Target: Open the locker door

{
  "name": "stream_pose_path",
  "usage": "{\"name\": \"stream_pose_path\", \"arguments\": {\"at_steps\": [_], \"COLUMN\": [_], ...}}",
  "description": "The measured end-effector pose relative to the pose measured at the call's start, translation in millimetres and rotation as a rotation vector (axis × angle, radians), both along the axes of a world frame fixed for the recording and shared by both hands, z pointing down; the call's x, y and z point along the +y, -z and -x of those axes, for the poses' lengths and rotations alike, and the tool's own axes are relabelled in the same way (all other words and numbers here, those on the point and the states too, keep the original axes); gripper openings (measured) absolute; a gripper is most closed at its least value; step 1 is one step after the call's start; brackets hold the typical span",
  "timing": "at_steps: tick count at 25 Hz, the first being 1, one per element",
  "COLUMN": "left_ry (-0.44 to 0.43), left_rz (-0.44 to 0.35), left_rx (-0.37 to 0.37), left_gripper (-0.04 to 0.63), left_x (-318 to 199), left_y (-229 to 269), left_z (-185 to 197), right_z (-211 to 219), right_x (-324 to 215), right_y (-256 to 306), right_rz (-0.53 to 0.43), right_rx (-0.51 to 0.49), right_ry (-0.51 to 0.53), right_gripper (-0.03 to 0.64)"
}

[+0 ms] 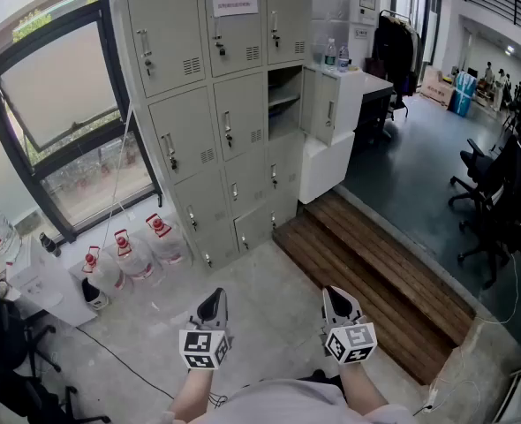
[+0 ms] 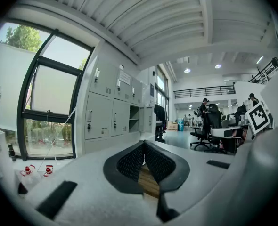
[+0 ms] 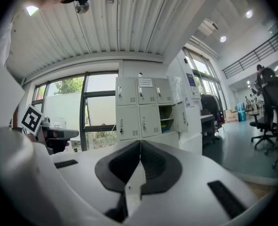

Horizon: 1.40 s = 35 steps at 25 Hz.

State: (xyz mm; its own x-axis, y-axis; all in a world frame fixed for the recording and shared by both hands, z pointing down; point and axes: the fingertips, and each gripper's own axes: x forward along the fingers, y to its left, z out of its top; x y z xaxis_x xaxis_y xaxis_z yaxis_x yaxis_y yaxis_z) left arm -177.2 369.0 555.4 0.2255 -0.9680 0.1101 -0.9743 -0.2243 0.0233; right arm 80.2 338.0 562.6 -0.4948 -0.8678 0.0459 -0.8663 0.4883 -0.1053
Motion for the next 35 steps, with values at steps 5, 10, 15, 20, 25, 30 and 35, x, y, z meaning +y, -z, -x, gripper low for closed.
{"name": "stream_pose_path", "arguments": {"at_steps": [5,10,15,20,25,30,35], "left_ry": [0.005,-0.003,0.0,0.018,0.041,0.077,0.11], "left_rz": [0.0,-0.003,0.001,0.002,-0.001,0.005,0.002], "left_rx": [-0.005,-0.007,-0.011,-0.023,-0.027,-0.006,0.009], "left_gripper": [0.008,0.008,0.008,0.009,0.008,0.009,0.009], "left_x": [-2.4,-4.9,-9.1,-17.1,-36.0,-65.1,-100.7], "left_y": [4.4,5.9,4.2,4.2,4.7,5.2,7.4], "left_z": [0.9,-6.3,-14.9,-29.3,-55.2,-94.4,-137.0], "right_z": [1.5,-1.6,-9.8,-20.3,-46.9,-91.6,-143.3], "right_x": [-0.8,-1.3,-5.6,-16.9,-42.7,-76.0,-112.4], "right_y": [4.5,2.8,1.7,2.5,1.1,0.3,-0.2], "right_rz": [-0.002,0.001,-0.007,-0.029,-0.019,-0.01,-0.007], "right_rx": [0.007,0.006,0.009,0.043,0.021,0.019,0.022], "right_ry": [0.01,0.012,0.015,0.035,0.043,0.066,0.079], "right_gripper": [0.014,0.014,0.014,0.014,0.014,0.014,0.014]}}
